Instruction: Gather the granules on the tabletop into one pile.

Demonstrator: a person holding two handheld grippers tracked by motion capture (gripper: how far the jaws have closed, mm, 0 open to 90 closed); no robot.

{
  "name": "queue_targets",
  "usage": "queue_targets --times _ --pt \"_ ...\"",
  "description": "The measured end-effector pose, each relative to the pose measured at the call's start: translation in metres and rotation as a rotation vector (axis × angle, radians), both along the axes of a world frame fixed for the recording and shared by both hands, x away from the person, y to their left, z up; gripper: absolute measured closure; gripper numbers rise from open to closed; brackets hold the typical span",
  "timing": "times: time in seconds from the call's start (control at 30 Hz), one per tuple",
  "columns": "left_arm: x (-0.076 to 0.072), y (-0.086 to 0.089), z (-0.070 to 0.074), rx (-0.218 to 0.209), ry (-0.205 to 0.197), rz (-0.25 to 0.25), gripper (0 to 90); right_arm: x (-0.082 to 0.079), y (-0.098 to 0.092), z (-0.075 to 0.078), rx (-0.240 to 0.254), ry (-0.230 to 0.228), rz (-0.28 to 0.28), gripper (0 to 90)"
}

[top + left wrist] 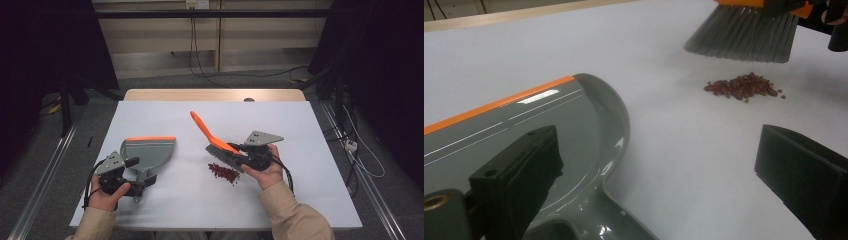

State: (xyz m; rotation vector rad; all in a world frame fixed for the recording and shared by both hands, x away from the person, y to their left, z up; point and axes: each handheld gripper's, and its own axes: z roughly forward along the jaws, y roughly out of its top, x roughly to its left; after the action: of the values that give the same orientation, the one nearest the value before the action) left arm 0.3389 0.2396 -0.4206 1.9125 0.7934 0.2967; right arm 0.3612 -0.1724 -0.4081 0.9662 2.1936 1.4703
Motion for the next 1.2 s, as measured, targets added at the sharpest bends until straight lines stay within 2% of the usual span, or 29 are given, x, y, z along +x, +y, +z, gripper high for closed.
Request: queue_targets --times 0.1,0.37,0.53,0.7,0.77,0.8,0.97,1.2 --pt "0.000 0.001 0.000 0.004 -0.004 -0.001 4.4 -0.004 0.013 0.002 0.014 0.009 -0.060 71.3" --pt "-0.001 0.002 0.001 -0.001 -0.004 0.005 4.4 -0.009 0.051 -0.010 0.117 0.095 -0.215 71.3" --pt "-0.001 0.003 0.000 0.000 -0.007 0.004 4.4 -0.007 0.070 -0.016 0.156 0.131 -0.249 71.3" --pt "0.000 0.003 -0.001 0.006 -0.004 0.007 4.5 -0.004 0.080 -0.024 0.153 0.169 -0.283 71.3" --pt "0.000 0.003 -0.001 0.011 -0.005 0.004 4.5 -0.005 0.081 -0.028 0.141 0.203 -0.305 71.3" --pt "0.000 0.003 0.000 0.009 -0.007 0.002 4.4 -0.007 0.080 -0.029 0.140 0.197 -0.319 71.3" --pt "-0.002 0.003 0.000 -0.001 -0.005 0.007 4.5 -0.014 0.064 -0.027 0.137 0.249 -0.367 71.4" --pt "-0.002 0.000 0.002 0.011 -0.015 -0.004 4.4 -0.027 0.049 -0.026 0.132 0.255 -0.398 71.4"
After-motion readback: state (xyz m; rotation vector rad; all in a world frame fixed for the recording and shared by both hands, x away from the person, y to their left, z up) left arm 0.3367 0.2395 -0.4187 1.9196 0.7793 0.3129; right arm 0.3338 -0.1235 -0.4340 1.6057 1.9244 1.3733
